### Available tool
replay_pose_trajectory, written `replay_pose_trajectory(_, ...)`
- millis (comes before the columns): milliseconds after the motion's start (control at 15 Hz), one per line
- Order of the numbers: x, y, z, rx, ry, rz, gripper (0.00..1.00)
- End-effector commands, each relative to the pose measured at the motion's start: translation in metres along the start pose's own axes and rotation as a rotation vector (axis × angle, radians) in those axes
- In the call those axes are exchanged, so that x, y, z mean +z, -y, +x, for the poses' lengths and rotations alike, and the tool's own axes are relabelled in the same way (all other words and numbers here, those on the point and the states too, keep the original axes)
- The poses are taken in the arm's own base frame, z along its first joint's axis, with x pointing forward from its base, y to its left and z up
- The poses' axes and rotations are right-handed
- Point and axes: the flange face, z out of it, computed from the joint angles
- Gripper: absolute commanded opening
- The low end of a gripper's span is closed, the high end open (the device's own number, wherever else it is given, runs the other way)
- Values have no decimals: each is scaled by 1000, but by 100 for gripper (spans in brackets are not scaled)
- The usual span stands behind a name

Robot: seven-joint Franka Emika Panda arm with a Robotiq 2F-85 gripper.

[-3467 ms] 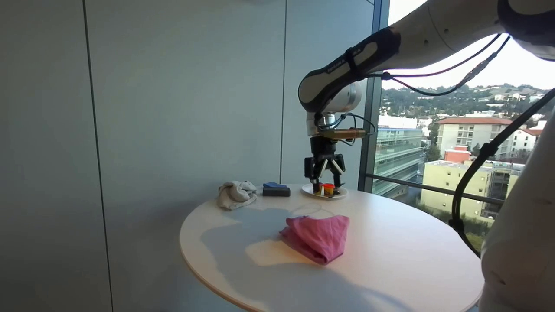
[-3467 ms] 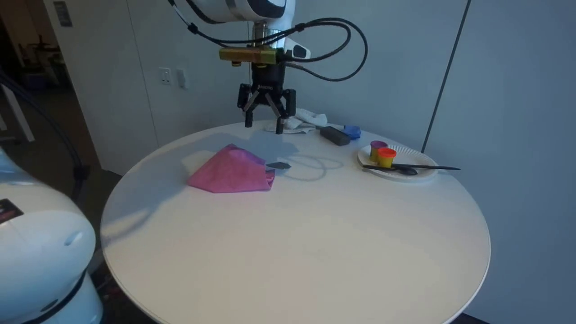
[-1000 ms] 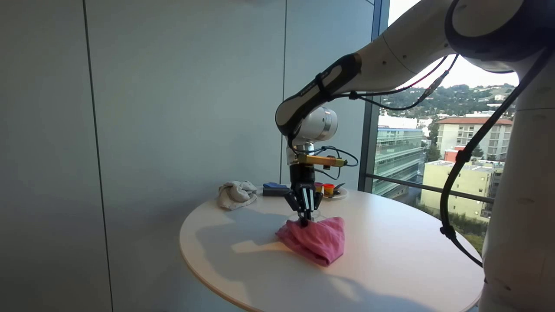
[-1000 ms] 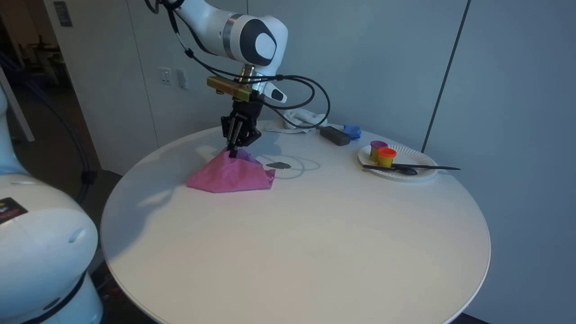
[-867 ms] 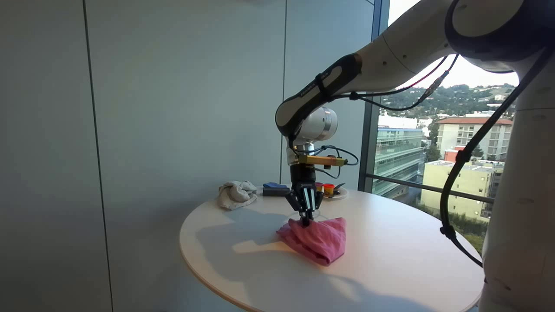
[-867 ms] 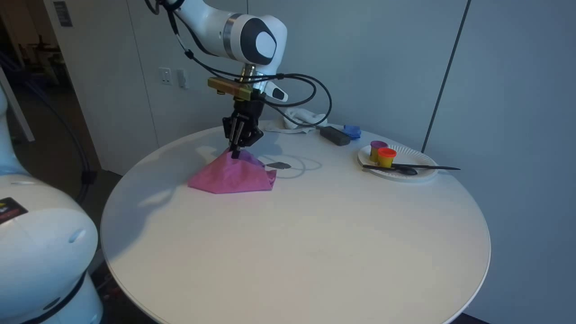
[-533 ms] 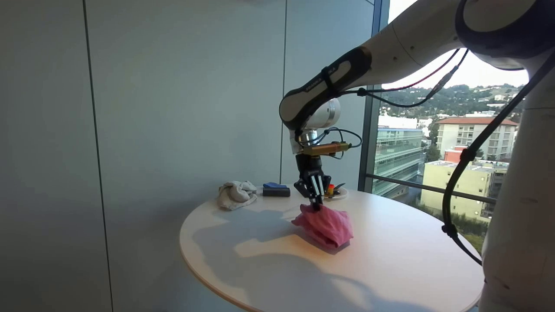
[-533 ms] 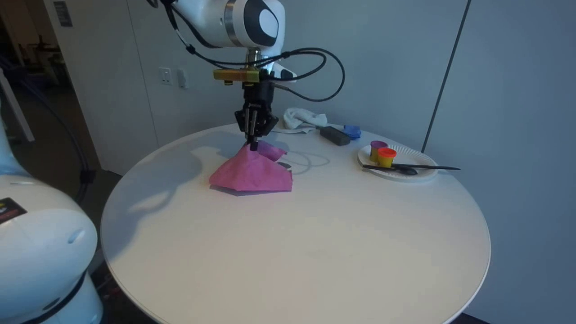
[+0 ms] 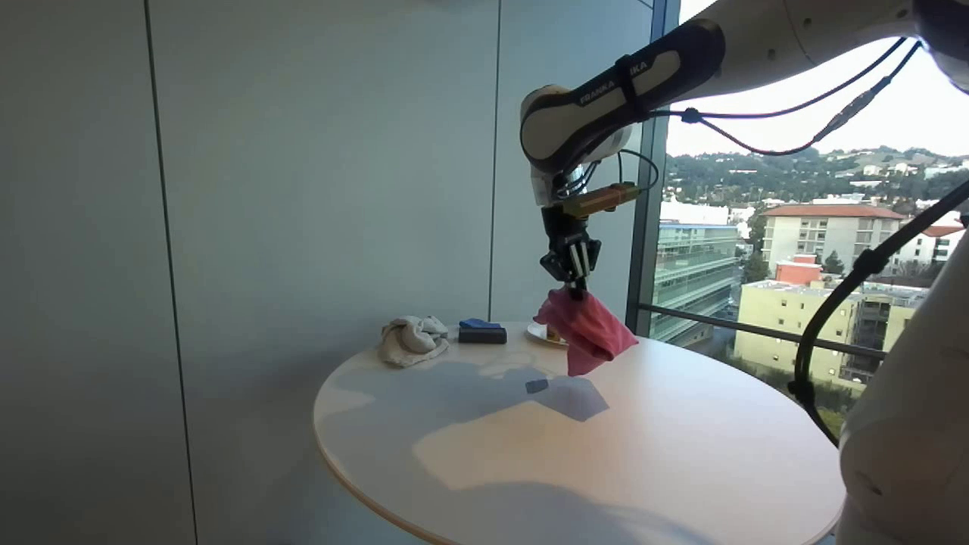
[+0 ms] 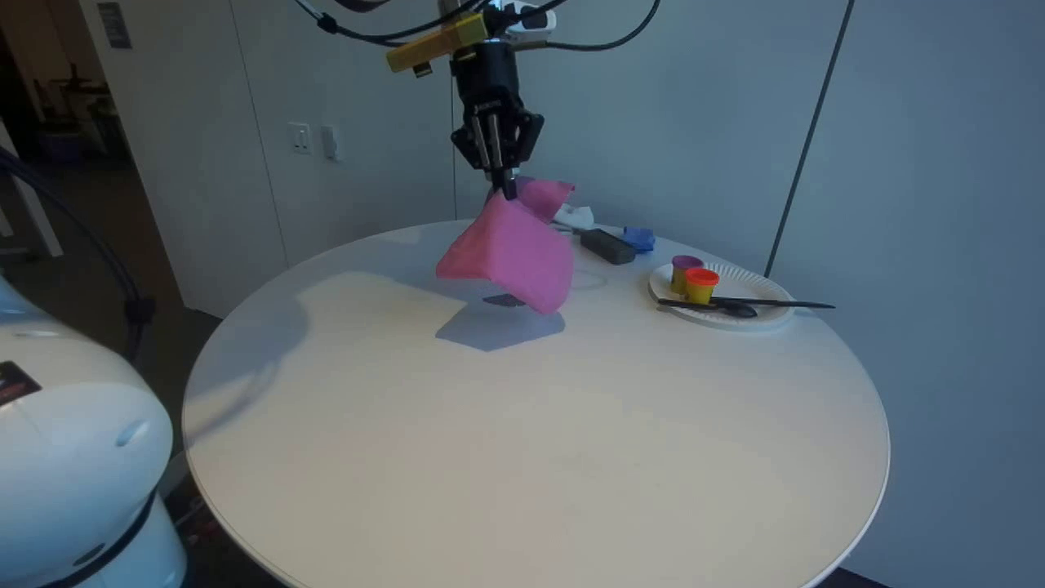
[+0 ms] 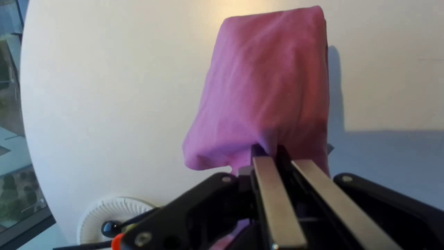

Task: Unfold the pink towel once.

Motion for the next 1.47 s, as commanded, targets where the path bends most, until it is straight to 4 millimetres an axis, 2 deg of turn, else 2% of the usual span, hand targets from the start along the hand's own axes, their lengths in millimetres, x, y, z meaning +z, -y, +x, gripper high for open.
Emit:
replay_pose_trajectory(0,-14,6,1,-117,-155,-32,7)
replay_pose_trajectory(133,-7,15,5,-183,-205,-99,7)
replay_pose_trajectory(267,8,24,7,-271,-225,-141,7)
replay_pose_trajectory(467,30,37,9,-363,-340,-82,7)
replay_pose_trajectory(533,35,42,8,-395,-377,-70,34)
replay_pose_trajectory(667,42,46,5,-451,-454,-50,40)
replay_pose_trajectory(933,45,50,0,-561,-590,15,69)
replay_pose_trajectory(1200,50,63,2,-721,-585,185,97)
replay_pose_trajectory(1400,62,73,9,-822,-428,266,100)
